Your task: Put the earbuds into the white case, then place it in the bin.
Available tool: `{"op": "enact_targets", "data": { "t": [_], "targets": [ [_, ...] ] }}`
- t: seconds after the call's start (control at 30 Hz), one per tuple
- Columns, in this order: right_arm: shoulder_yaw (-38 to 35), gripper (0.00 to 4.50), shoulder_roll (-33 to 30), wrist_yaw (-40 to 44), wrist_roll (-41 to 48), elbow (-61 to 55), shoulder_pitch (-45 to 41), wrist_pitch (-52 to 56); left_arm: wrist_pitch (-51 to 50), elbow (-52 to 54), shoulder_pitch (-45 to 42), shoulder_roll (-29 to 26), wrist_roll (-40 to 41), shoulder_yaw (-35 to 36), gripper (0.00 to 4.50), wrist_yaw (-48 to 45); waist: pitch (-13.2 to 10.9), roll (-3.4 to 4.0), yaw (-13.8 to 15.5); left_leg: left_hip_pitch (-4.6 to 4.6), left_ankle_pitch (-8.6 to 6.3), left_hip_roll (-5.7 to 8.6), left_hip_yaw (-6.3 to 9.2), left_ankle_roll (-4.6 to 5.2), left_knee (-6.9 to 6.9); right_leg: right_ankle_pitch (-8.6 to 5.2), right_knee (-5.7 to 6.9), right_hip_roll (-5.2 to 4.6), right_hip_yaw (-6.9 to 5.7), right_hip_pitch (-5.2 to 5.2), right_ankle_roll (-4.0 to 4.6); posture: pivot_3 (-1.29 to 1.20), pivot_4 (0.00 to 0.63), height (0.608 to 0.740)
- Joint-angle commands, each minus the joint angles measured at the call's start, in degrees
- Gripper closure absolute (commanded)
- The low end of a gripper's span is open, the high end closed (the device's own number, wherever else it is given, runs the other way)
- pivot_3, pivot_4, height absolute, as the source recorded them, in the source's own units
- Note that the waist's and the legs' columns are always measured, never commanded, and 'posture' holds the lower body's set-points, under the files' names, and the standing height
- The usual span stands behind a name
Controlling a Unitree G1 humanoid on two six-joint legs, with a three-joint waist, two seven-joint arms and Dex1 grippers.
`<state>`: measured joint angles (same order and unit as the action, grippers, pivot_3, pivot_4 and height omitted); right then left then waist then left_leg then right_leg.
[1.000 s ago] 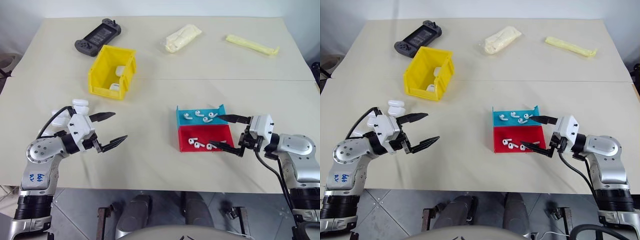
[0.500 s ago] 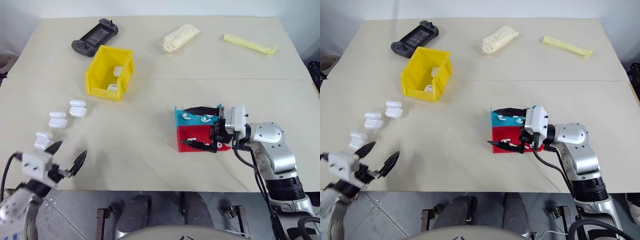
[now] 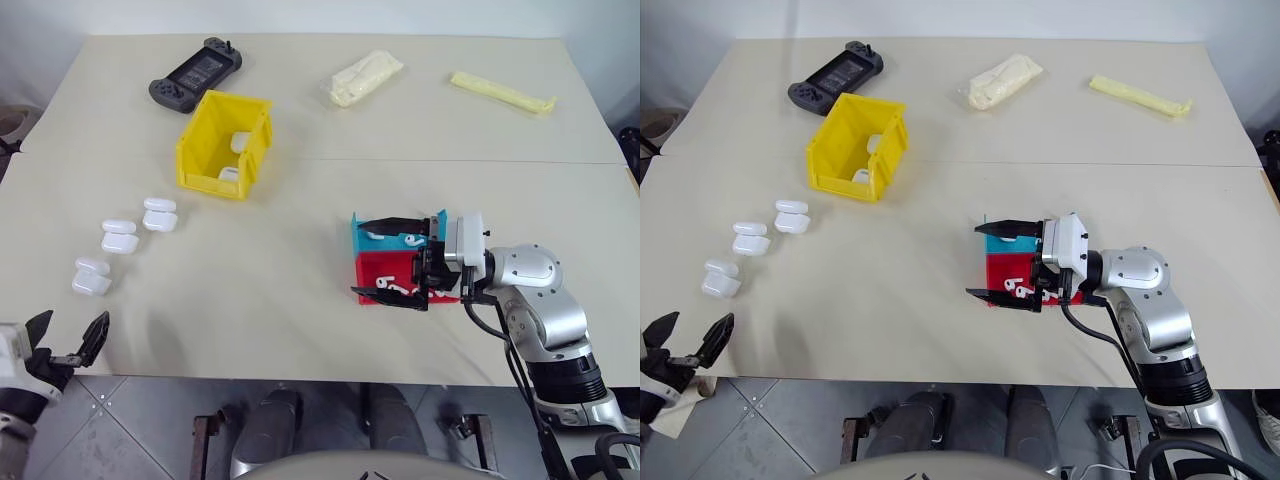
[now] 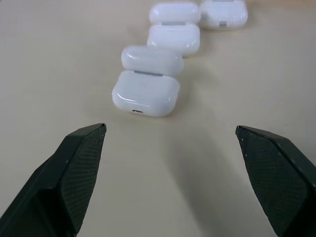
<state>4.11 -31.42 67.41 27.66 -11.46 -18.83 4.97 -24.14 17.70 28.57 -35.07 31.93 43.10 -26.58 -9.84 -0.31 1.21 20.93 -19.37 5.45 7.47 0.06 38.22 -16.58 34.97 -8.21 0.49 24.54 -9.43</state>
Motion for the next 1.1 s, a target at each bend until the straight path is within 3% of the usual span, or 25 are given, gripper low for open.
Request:
{"op": "enact_targets", "data": {
  "t": [0.03,0.2,0.4,0.73,1.1],
  "targets": [
    [-1.1,0.0,-0.27,-0.23,0.06,-0.53,-0.44,-1.04,-11.74,0.09,-1.18,-9.15,4.36,4.72,0.04,-2.73,0.0,0.0,-0.04,0.0,0.0,-0.01,-0.01,0.0,0.0,0.02,0.01,0.01,0.01,0.0,0.03,0.0,0.15,0.74],
    [-1.17,0.0,-0.14,-0.54,-0.51,0.23,-0.8,-1.16,-25.19,-6.22,-4.08,-22.65,3.09,4.98,0.04,-5.48,-0.02,0.04,-0.42,-0.02,-0.01,-0.07,-0.02,-0.02,-0.11,0.04,0.13,0.09,0.01,0.03,0.11,0.0,0.15,0.74],
    [-0.87,0.0,0.2,-1.08,-0.89,0.07,-0.85,-1.15,-30.12,-16.19,-14.64,-31.8,-0.19,-7.85,0.04,-9.42,-0.03,0.05,-1.37,-0.07,-0.06,-0.21,0.0,-0.14,-0.18,0.03,0.16,0.23,0.01,0.03,0.17,0.0,0.15,0.74],
    [-1.27,0.0,-0.46,-1.52,-0.7,-0.94,-0.79,-0.73,-25.14,-32.41,-32.37,-36.02,-9.07,-27.49,0.04,-18.01,-0.04,0.06,-1.56,-0.06,-0.12,-0.34,-0.06,-0.24,-0.2,0.02,0.28,0.41,0.04,0.16,0.26,0.0,0.15,0.74],
    [-1.36,0.0,-0.37,-2.92,-1.04,-1.43,-0.71,-0.91,-23.21,-37.8,-40.66,-34.27,-14.24,-34.51,0.04,-21.86,-0.03,0.06,-1.41,-0.08,-0.11,-0.3,-0.1,-0.24,-0.13,0.0,0.54,0.37,0.04,0.26,0.31,0.0,0.15,0.74]
  ]
}}
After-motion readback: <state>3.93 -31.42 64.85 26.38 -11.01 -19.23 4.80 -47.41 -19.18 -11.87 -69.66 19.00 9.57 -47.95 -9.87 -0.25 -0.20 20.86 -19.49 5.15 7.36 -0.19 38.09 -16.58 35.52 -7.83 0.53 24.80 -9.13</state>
